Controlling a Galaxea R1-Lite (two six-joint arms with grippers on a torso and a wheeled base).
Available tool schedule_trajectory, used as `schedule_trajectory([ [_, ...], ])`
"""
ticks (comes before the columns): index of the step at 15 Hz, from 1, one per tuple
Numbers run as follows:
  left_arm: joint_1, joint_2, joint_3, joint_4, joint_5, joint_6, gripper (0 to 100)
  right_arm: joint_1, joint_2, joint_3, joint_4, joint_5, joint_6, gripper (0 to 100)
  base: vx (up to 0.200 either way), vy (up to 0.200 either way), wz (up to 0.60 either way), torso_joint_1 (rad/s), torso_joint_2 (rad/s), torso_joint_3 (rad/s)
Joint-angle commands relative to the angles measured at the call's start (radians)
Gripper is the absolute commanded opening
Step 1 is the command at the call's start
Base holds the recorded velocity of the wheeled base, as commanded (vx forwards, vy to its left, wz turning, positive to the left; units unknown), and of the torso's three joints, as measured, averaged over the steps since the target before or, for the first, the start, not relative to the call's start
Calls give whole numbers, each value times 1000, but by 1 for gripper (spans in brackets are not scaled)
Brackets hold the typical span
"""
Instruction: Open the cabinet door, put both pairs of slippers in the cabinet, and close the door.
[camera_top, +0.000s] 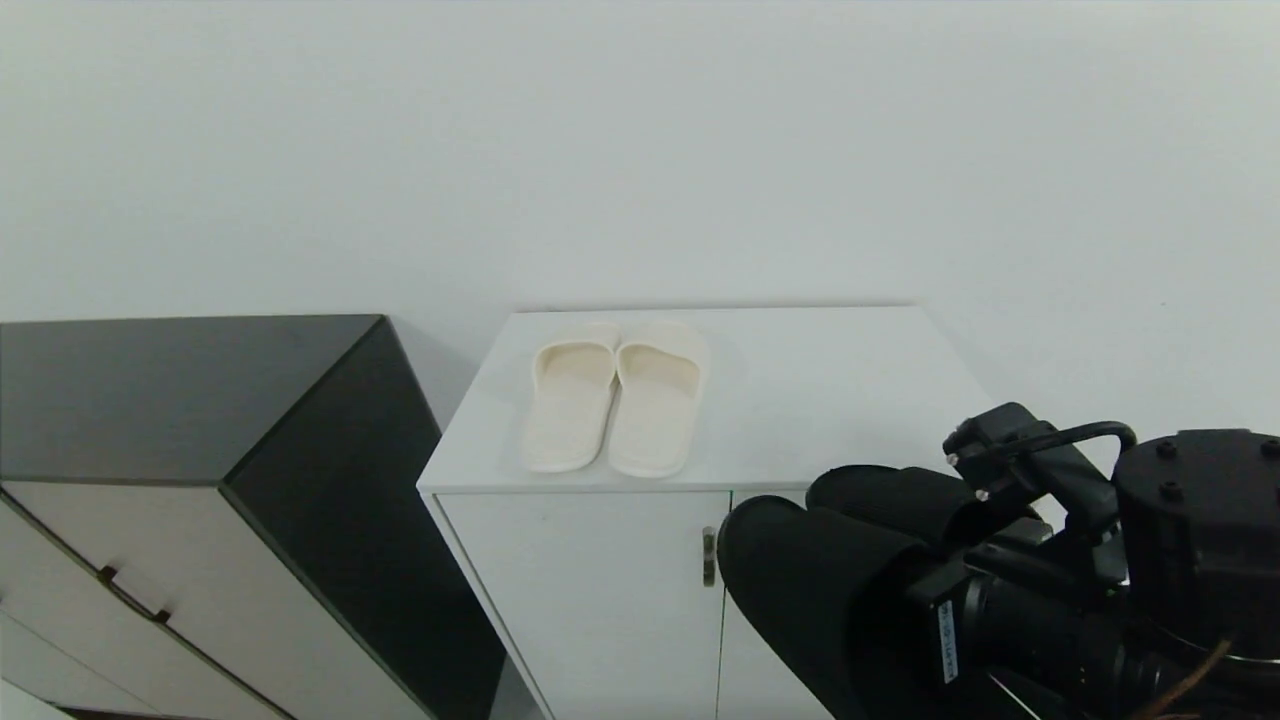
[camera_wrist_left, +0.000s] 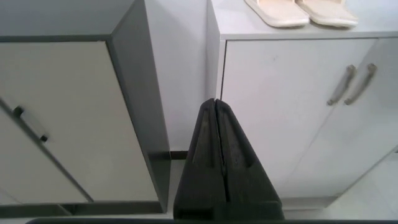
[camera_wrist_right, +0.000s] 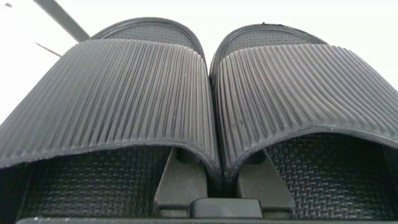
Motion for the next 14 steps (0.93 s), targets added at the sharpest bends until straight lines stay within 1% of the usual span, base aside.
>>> schedule_trajectory([
  [1,0,0,0,0,1,0,0,-1,-27,21,0,2,-5,0,-200,0,0,-12,-2,7],
  [4,0,0,0,0,1,0,0,-4,-50,47,-14,31,-9,0,0,0,0,0,0,0],
  [7,0,0,0,0,1,-2,0,-9,-51,64,-30,33,-40,0,0,0,0,0,0,0],
  [14,0,0,0,0,2,-2,0,-9,-53,78,-41,34,-45,0,0,0,0,0,0,0],
])
